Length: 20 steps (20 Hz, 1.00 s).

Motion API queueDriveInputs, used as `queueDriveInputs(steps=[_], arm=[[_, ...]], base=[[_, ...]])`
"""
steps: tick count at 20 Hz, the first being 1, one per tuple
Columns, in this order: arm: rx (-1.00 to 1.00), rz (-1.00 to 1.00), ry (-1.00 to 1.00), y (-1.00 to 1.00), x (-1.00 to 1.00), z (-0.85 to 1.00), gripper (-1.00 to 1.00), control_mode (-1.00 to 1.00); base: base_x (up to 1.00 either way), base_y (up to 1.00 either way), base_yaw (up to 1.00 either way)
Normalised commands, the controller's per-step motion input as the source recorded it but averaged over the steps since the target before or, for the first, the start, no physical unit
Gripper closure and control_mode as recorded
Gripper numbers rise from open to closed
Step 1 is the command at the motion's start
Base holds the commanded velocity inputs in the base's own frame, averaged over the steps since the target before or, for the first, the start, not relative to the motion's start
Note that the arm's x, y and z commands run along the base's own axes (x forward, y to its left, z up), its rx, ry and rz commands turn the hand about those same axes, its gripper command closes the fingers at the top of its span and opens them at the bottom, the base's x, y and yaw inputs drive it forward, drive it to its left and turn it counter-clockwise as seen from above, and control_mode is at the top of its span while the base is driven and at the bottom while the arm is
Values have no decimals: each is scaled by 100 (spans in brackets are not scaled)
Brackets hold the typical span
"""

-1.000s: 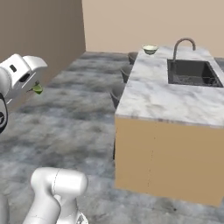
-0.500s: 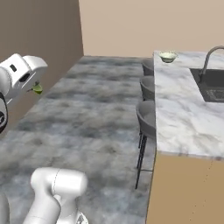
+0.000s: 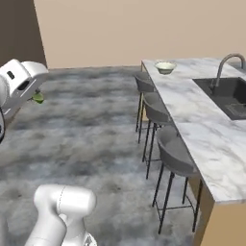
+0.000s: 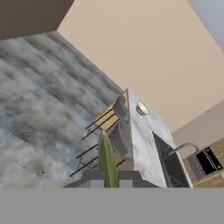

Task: There is a bowl on the dining counter. Grab a lemon wedge from the fridge and place it in the bowl. Then get the liquor bottle and glass cup from the cabinet and place them next to the bowl.

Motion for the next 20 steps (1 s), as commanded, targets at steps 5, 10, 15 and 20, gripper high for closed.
queueDriveInputs(steps=[5,10,15,20], arm=[[0,0,0,0,0,0,100,100],[0,0,0,0,0,0,100,100],[0,0,0,0,0,0,100,100],[0,0,0,0,0,0,100,100]], base=[[99,87,-66],[96,100,-66],[91,100,-60],[83,100,-58]])
